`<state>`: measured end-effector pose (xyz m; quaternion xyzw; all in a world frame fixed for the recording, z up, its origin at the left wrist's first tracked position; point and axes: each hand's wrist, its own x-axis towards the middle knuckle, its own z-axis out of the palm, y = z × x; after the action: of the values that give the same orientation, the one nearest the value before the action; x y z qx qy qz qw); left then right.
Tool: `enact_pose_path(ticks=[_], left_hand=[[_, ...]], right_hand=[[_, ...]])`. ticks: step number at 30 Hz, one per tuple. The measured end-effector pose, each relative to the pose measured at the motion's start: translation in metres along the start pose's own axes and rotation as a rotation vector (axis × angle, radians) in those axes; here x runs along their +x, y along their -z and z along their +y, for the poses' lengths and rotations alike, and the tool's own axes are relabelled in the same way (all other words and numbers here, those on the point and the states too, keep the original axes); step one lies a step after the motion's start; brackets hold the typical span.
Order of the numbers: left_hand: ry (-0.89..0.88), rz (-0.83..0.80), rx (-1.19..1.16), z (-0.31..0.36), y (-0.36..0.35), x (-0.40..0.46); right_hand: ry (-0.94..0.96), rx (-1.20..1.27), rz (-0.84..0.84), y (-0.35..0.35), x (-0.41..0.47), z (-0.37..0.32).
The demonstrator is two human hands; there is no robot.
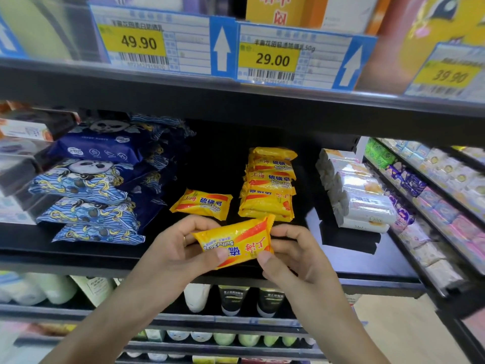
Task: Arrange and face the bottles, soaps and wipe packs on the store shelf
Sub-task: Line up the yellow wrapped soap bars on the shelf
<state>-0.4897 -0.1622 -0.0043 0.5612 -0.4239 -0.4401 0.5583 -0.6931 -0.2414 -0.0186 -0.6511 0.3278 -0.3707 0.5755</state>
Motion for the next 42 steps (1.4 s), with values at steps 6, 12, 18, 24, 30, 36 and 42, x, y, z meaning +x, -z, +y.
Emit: enact_pose_path(ticks=[6,12,18,24,30,36,42], left_hand=[[-0.123,-0.018,0.122,-0.001,-0.002,-0.004],[-0.246,0.034,0.258,-0.001,-0.004,-0.005],[-0.253,0.049,0.238,-0.002,-0.007,-0.003],[-0.155,-0.027,0.126,-0.006,-0.011,0.001],[-0.064,-0.2,0.049,-0.009,-0.009,0.012],[-0.065,-0.37,0.126,-0.005,-0.008,0.02],[-0.101,-0.572,0.132,-0.011,-0.042,0.016]], right_hand=[[0.13,-0.081,0.038,-0.004,-0.003,-0.002],[0.211,-0.028,0.043,-0.006,-0.005,-0.002],[0.242,-0.013,0.039,-0.005,-0.006,-0.003],[0.098,0.081,0.074,-0.004,-0.004,-0.001],[-0.12,0.176,0.11,-0.021,-0.01,-0.009],[-0.209,0.374,0.537,-0.035,-0.051,-0.007],[-0.325,0.272,1.001,-0.02,-0.138,0.019]])
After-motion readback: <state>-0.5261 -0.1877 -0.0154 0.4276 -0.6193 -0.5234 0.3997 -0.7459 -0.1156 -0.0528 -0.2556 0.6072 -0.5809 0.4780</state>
